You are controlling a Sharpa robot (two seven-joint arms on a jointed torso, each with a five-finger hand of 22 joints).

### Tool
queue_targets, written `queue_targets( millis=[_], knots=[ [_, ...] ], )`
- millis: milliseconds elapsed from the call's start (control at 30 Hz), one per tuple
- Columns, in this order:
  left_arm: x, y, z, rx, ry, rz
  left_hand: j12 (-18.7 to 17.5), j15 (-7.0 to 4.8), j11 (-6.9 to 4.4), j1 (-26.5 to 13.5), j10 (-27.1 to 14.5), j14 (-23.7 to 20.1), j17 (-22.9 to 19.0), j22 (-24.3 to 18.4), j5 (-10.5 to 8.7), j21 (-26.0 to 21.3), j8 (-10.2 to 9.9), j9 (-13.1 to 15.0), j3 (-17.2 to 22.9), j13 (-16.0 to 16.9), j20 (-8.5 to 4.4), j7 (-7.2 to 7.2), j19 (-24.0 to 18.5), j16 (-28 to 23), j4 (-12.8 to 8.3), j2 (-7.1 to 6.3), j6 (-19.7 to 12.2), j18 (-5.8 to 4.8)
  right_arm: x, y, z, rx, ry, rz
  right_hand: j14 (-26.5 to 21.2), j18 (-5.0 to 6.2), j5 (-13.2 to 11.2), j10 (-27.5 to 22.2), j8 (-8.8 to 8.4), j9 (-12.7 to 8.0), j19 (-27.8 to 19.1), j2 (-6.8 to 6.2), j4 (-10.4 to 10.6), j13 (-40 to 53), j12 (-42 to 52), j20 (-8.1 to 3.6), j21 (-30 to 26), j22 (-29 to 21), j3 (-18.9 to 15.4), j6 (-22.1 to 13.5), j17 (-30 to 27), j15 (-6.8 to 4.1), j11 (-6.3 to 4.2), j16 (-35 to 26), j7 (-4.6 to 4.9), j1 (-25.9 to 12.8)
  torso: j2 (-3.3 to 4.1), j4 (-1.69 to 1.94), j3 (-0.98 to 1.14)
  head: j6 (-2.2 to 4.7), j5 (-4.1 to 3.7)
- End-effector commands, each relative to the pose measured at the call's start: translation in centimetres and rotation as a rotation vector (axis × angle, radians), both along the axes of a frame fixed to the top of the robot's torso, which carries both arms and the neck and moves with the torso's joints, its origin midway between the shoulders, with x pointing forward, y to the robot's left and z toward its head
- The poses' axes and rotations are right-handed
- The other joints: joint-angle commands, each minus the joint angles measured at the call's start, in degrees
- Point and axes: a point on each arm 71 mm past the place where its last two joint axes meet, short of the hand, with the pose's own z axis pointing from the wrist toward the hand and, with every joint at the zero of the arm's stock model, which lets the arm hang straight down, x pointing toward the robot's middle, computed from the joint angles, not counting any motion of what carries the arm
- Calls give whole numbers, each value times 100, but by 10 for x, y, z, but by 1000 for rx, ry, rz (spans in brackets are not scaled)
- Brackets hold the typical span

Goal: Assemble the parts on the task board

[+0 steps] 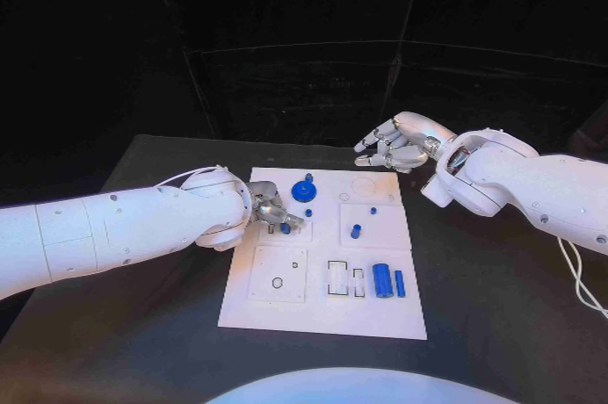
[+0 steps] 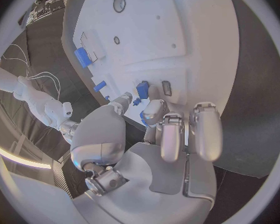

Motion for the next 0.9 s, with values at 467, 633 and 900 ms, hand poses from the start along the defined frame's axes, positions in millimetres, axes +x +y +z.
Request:
queue_targets(
  millis=[467,633,900],
  knots=[
    [-6,1,3,-33,12,7,32,-37,-15,289,19,616,1510,164,-5,35,38,10,-381,-5,-41,-31,167,18,73,195,23,-62,1,1,1,0,-1,12,56,36,-31,-36,32,-5,-45,19,-1,-4,-13,0,-40,-15,-40,-19,-12,-31,-1,-37,3,13,0,3,-2,-14,-1],
    [-6,2,5,-39,7,8,38,-37,-15,292,23,616,1510,161,-5,32,39,10,-384,2,-41,-31,166,18,74,196,23,-61,1,2,0,-1,0,13,56,36,-31,-36,32,-5,-45,19,-1,-4,-13,0,-40,-15,-40,-19,-12,-31,-1,-37,3,13,3,4,-2,-26,6],
    [-6,0,9,-51,-4,10,38,-39,-16,355,23,616,1510,158,-3,28,42,10,-428,-2,-42,-32,165,18,80,251,23,-60,2,1,0,-1,-1,10,56,39,-32,-44,32,-5,-52,23,0,-18,-28,0,-48,-26,-40,-20,-16,-31,-1,-42,3,15,5,0,-2,-31,12]
  ],
)
